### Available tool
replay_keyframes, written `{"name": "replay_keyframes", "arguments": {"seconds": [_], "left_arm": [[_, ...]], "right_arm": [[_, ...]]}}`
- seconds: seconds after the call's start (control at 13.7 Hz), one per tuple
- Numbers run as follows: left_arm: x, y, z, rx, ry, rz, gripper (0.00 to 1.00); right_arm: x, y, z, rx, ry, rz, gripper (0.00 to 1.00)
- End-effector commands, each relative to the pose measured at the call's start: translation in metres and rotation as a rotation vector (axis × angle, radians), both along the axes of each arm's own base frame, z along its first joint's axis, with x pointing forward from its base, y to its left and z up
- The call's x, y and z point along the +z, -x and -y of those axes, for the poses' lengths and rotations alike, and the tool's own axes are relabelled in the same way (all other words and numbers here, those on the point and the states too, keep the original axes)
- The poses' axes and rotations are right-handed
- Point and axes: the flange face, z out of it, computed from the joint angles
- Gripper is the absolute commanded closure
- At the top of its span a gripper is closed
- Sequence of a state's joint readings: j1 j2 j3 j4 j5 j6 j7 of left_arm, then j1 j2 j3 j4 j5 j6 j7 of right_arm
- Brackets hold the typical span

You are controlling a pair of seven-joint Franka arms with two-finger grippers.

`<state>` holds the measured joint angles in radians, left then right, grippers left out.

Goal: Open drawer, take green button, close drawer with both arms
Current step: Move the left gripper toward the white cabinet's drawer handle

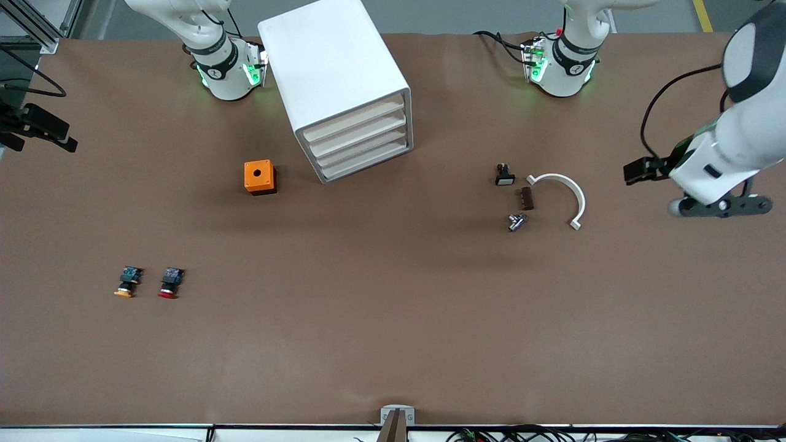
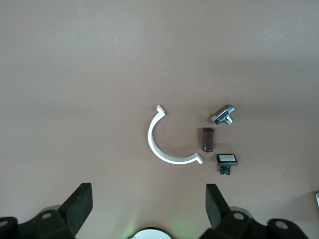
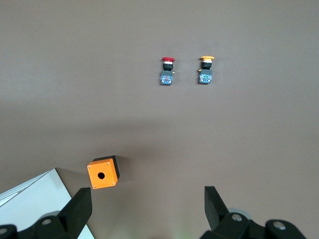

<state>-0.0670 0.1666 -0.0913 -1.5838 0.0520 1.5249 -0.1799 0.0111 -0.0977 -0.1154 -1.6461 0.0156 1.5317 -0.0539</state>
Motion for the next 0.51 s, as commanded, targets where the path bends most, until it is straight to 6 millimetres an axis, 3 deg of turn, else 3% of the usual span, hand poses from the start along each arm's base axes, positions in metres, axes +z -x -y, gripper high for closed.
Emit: {"name": "replay_keyframes", "arguments": {"seconds": [0.0, 0.36, 0.44], "left_arm": [[-0.044, -0.015, 0.049, 0.101, -0.028, -0.033, 0.0], [-0.138, -0.025, 0.149, 0.376, -0.071, -0.139, 0.0], [-0.151, -0.029, 0.16, 0.447, -0.08, -0.144, 0.0]], "right_arm": [[0.002, 0.008, -0.001, -0.011, 0.009, 0.006, 0.0], [0.001, 0.007, 0.0, -0.011, 0.011, 0.008, 0.0], [0.002, 0.007, 0.0, -0.01, 0.012, 0.009, 0.0]]}}
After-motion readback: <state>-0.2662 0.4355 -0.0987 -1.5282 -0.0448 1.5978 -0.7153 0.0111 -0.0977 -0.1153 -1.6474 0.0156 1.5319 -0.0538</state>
